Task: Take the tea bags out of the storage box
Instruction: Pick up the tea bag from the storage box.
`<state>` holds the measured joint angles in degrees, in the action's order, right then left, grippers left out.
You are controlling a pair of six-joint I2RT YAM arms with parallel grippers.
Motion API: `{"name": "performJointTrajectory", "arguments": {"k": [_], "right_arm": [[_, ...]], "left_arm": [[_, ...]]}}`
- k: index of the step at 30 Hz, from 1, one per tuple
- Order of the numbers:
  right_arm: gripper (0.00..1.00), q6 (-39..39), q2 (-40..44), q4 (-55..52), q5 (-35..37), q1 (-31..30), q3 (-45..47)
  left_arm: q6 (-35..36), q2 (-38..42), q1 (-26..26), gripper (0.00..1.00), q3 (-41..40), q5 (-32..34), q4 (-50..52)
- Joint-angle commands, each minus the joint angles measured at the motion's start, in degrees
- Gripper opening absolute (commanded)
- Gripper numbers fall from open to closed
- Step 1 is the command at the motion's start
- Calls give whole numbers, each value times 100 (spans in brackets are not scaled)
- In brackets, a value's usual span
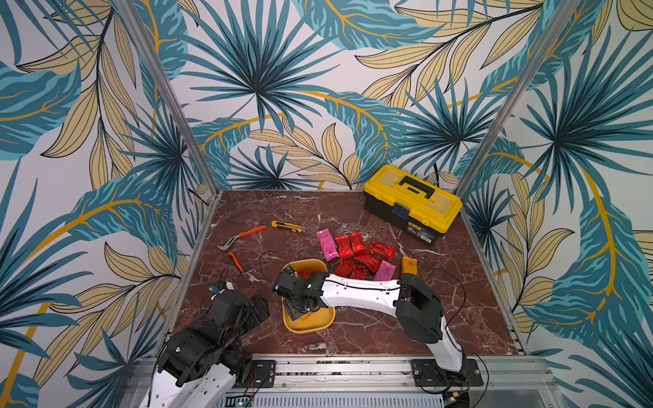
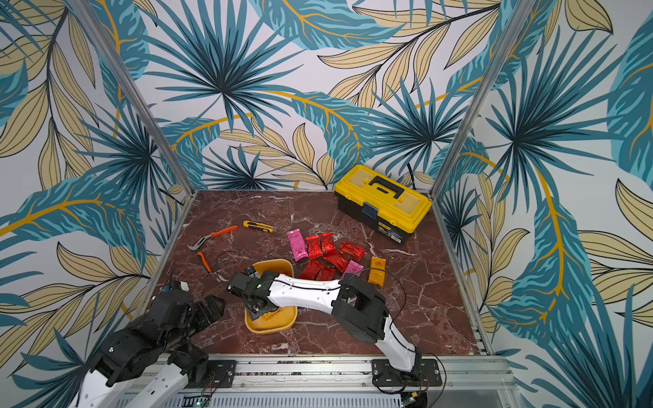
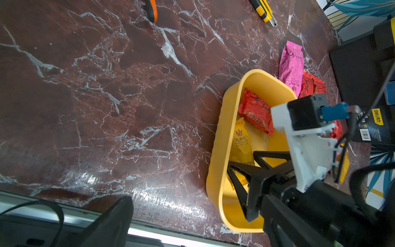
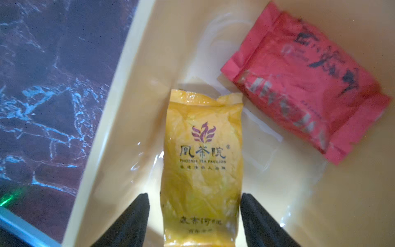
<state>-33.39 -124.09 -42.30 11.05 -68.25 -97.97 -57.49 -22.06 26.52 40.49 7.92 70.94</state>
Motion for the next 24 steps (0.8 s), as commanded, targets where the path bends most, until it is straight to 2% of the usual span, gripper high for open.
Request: {"name": "performJointTrajectory", "arguments": {"k": [1, 9, 14, 24], "right_arm": [[73, 18, -167, -142, -24, -13, -46], [73, -36, -346, -242, 154, -13, -203], [66, -62, -416, -240, 162, -6, -214], [59, -38, -192, -228, 278, -4, -130]], "left_arm": [[-35, 79, -32, 100, -68, 36, -5], [-55, 77, -32, 100, -103, -10, -51], [-52, 75, -28, 100, -103, -33, -42], [-51, 61, -29, 100, -38, -29, -116]]}}
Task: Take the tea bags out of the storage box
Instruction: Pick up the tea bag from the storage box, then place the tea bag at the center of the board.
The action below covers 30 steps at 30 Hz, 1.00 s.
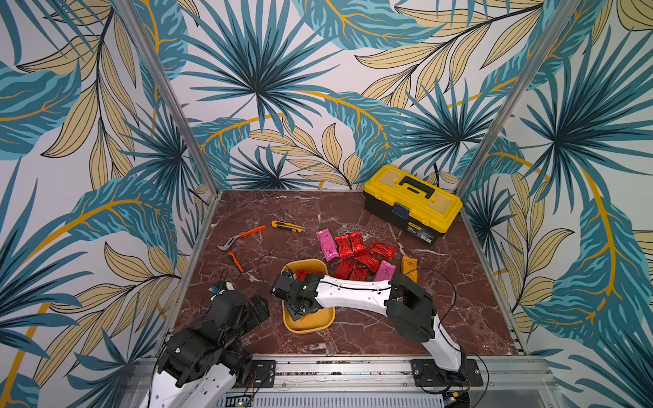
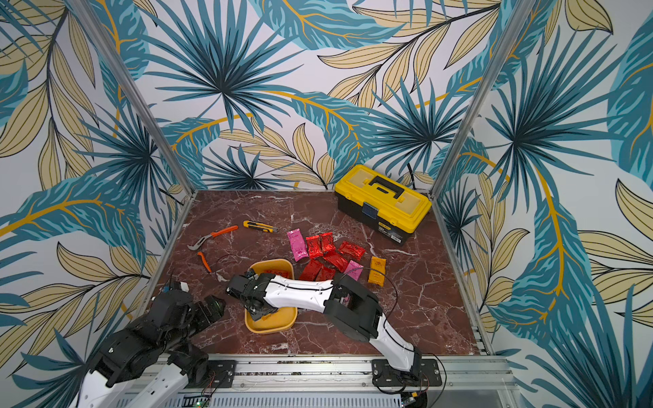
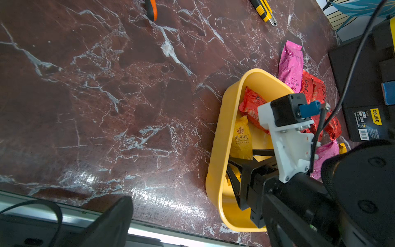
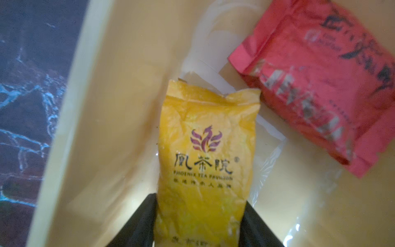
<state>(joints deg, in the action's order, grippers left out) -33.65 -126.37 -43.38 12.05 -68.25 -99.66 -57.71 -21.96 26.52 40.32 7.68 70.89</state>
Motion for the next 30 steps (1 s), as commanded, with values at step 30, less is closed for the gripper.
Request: {"name": "performJointTrajectory", "arguments": {"k": [30], "right_arm": [[56, -214, 3600, 174, 813, 1199, 2880]], "left_arm": [[499, -3791, 721, 95, 1039, -1032, -2975]]}}
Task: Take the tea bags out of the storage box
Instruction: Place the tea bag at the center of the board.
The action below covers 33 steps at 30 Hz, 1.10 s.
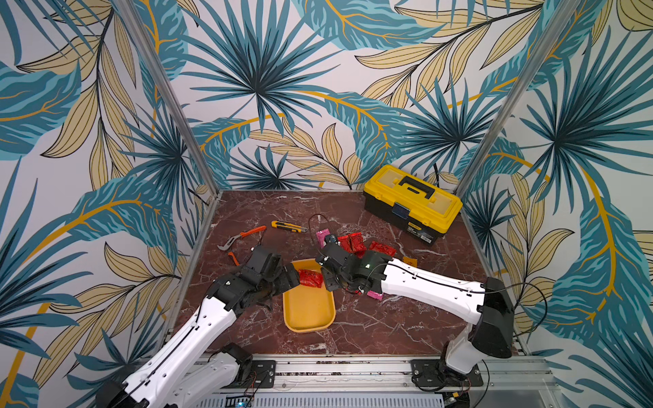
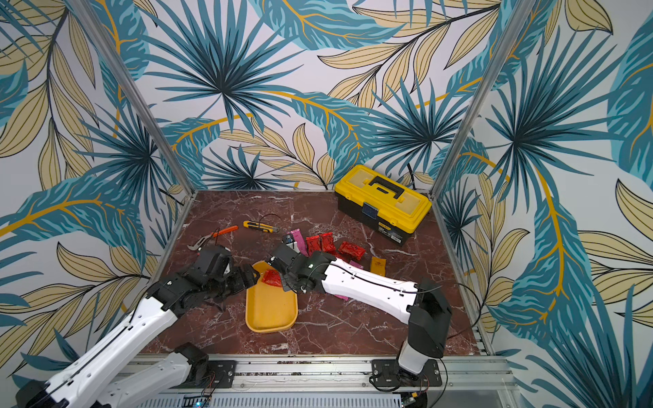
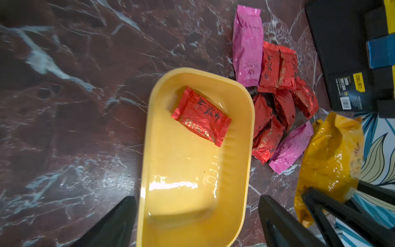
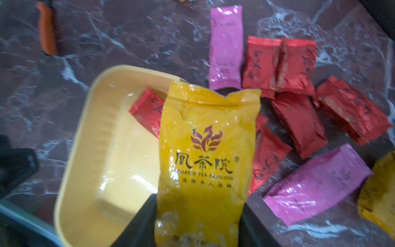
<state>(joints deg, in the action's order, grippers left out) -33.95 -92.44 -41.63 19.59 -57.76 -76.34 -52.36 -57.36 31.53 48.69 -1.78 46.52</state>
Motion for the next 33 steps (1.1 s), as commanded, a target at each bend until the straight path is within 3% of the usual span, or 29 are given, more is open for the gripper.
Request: {"name": "performJointTrajectory", "arguments": {"k": [1, 12, 21, 33], "right_arm": [[56, -256, 316, 85, -4, 224, 821], [56, -1059, 694, 1064, -742, 337, 2636], [57, -1333, 759, 1124, -806, -46, 2880], [69, -1157, 1050, 948, -702, -57, 2851]], "left_arm": [[-85, -408, 317, 94, 187, -109, -672], [-381, -945, 660, 94, -19, -226, -1349], [-455, -751, 666, 94, -171, -99, -1273], [-555, -211, 576, 96, -362, 314, -991]]}}
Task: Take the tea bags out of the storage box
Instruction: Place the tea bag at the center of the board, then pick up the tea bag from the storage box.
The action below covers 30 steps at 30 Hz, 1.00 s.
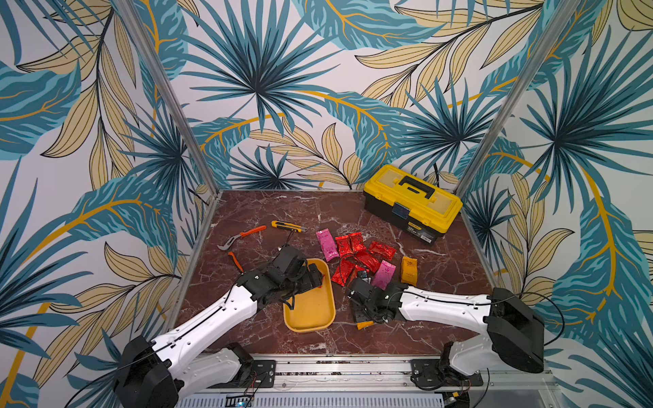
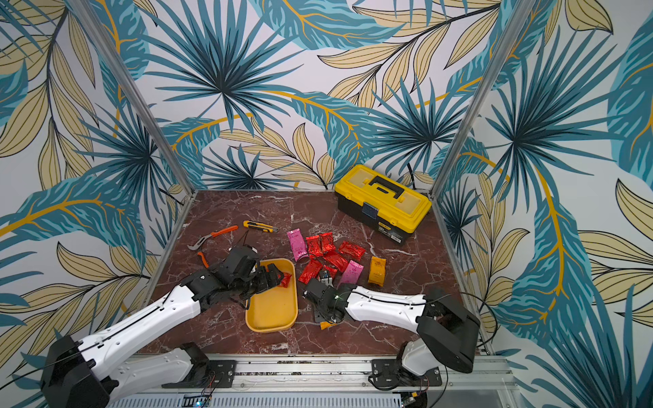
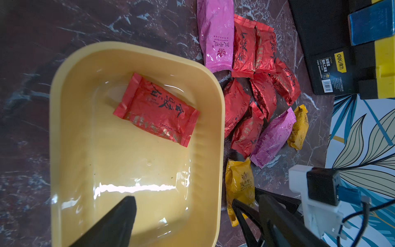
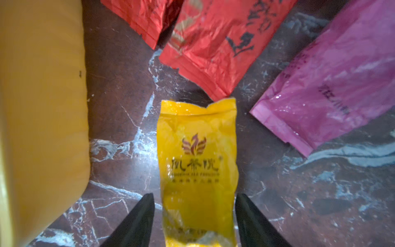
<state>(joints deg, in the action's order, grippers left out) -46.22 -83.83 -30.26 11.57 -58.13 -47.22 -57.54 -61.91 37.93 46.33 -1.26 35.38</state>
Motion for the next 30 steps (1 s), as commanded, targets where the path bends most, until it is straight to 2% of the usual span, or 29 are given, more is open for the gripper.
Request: {"name": "performJointTrajectory", "arguments": {"k": [1, 6, 13, 20, 26, 30], "right_arm": [[70, 105, 226, -243, 145, -16, -99], [74, 508, 366, -573, 494, -19, -436], [79, 1968, 180, -736, 688, -11, -1482], [83, 3129, -1006, -879, 119, -6, -3047], [84, 3469, -2242, -1170, -188, -8, -4327], [84, 3610, -2828, -1242, -177, -11, -4862]], "left_arm": [[-24, 324, -111, 96, -124, 297, 147], [184, 811, -590, 98, -106, 213, 400], [320, 1177, -1284, 100, -177, -140, 568], [307, 1434, -1970, 100, -506, -567, 554], [108, 1882, -2578, 100, -1076, -1038, 433], [6, 2307, -2796, 100, -1272, -1135, 584]]}}
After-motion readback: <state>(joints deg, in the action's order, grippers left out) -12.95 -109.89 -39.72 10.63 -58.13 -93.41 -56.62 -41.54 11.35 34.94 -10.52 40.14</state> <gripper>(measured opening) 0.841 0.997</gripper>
